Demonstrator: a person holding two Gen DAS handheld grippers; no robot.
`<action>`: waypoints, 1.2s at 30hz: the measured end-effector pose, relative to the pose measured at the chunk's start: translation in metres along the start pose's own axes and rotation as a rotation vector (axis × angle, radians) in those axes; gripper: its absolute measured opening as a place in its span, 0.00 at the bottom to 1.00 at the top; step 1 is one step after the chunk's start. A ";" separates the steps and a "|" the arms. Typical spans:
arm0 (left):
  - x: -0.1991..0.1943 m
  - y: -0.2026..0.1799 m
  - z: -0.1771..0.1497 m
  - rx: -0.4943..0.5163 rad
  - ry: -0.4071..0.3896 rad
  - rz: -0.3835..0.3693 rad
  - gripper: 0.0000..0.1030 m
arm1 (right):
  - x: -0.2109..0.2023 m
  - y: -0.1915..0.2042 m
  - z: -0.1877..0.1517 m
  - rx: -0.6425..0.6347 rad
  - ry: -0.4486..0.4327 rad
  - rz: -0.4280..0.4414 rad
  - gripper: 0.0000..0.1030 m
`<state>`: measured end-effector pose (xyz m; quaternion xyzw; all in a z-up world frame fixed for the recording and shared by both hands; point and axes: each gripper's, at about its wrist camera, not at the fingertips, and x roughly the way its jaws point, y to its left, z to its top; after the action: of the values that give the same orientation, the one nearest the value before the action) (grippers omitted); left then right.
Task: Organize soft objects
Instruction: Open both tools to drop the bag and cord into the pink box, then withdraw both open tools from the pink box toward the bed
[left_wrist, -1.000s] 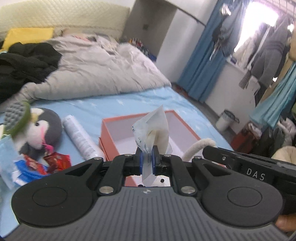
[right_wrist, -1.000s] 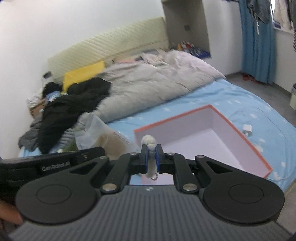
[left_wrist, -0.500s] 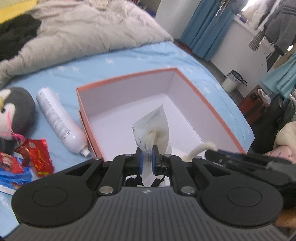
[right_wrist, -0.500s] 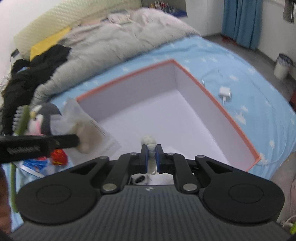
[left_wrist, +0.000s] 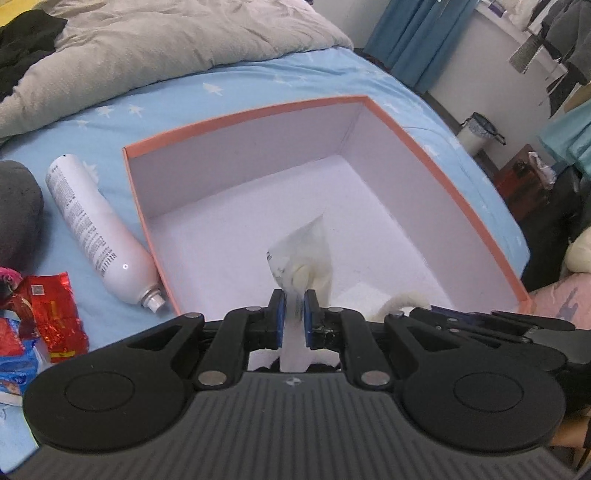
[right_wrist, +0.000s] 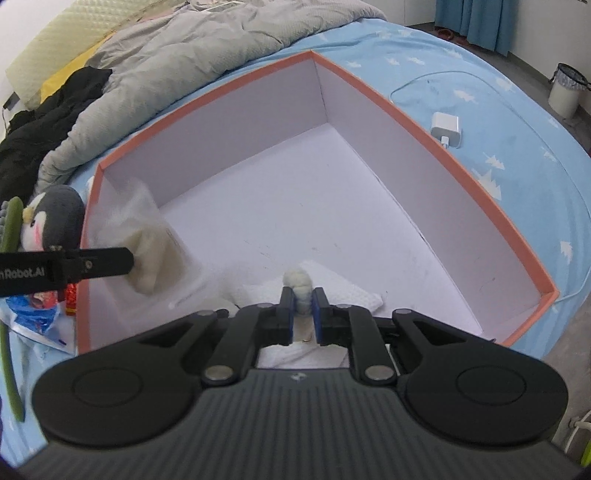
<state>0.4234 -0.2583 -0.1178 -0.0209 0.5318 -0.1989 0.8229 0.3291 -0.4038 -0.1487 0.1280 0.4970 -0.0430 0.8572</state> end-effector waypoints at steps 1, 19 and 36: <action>0.000 0.000 0.000 -0.001 0.004 -0.004 0.18 | 0.001 0.000 0.000 0.003 0.003 -0.012 0.30; -0.148 -0.011 -0.047 0.120 -0.275 0.033 0.29 | -0.110 0.036 -0.022 -0.062 -0.247 0.077 0.43; -0.273 0.027 -0.177 0.035 -0.446 0.046 0.29 | -0.205 0.104 -0.092 -0.202 -0.456 0.214 0.44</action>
<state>0.1787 -0.1064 0.0356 -0.0378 0.3336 -0.1801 0.9246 0.1696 -0.2900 0.0031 0.0803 0.2764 0.0698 0.9551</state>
